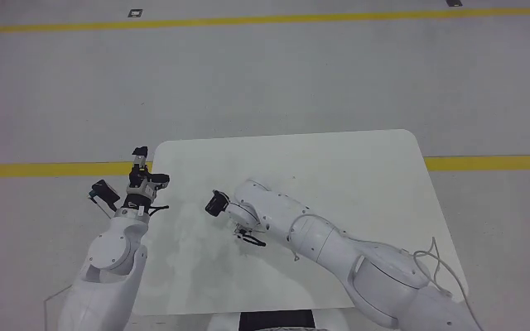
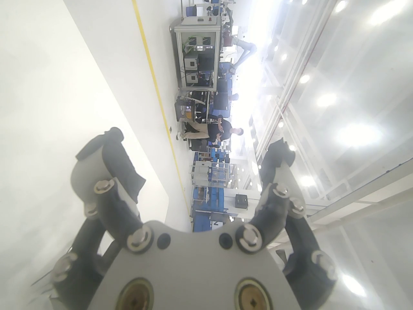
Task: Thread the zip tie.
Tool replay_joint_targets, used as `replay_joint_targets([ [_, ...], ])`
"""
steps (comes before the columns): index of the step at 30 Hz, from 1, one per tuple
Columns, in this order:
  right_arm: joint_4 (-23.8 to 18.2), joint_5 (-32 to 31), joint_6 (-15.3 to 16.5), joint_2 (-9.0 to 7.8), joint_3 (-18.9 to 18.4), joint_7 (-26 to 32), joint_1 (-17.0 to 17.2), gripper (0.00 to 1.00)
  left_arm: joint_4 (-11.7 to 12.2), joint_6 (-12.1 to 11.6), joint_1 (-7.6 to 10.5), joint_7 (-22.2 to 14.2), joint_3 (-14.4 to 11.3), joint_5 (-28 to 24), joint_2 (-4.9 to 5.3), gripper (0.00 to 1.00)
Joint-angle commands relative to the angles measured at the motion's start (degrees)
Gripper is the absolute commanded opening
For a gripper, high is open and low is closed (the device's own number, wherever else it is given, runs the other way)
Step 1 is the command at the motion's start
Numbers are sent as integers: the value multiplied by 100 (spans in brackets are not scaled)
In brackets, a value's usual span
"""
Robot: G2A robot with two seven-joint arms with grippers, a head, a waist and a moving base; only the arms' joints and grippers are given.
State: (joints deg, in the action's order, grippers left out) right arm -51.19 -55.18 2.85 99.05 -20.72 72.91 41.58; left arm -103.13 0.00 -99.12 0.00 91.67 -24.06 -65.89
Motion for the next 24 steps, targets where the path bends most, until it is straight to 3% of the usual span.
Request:
replay_joint_targets([
  [1, 59, -18, -9, 29, 6, -17, 1, 26, 0, 0, 0, 0, 0, 0, 0, 100],
  [10, 352, -163, -47, 175, 35, -91, -20, 27, 0, 0, 0, 0, 0, 0, 0, 100],
  [24, 657, -333, -35, 346, -9, -167, -53, 10, 0, 0, 0, 0, 0, 0, 0, 100],
])
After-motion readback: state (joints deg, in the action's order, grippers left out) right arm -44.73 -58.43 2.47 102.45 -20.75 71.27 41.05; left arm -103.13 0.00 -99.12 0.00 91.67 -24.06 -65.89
